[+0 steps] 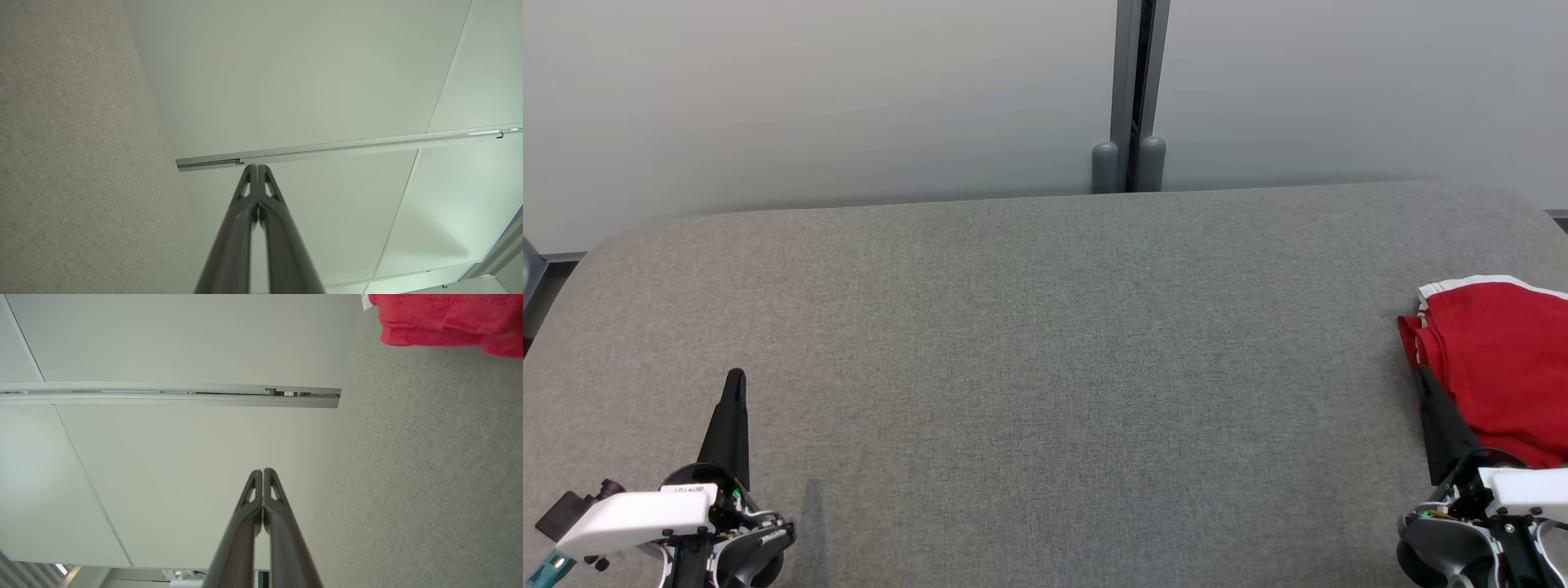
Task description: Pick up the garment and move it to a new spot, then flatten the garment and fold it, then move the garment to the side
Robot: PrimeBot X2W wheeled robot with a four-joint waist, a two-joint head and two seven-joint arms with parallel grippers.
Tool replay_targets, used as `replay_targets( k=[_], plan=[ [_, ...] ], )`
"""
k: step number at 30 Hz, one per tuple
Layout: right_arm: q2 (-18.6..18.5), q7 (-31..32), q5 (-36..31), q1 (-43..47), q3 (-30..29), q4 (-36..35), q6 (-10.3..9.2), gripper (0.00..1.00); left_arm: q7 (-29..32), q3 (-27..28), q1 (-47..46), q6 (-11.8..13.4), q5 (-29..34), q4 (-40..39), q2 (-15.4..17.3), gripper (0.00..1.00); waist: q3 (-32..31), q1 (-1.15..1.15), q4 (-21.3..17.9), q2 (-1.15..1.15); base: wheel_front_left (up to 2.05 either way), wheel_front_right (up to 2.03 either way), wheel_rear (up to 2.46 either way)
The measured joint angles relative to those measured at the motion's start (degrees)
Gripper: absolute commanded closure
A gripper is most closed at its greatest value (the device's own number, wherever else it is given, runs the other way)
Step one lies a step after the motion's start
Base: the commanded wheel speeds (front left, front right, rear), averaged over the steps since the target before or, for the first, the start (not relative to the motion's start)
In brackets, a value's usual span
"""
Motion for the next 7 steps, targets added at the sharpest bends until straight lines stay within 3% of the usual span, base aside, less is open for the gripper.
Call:
replay_targets(
  k=[7],
  plan=[
    [0.0, 0.0, 0.0, 0.0, 0.0, 0.0, 0.0, 1.0, 0.0, 0.0, 0.0, 0.0, 0.0, 0.0, 0.0, 1.0, 0.0, 0.0, 0.0, 0.0, 0.0, 0.0, 0.0]
  ],
)
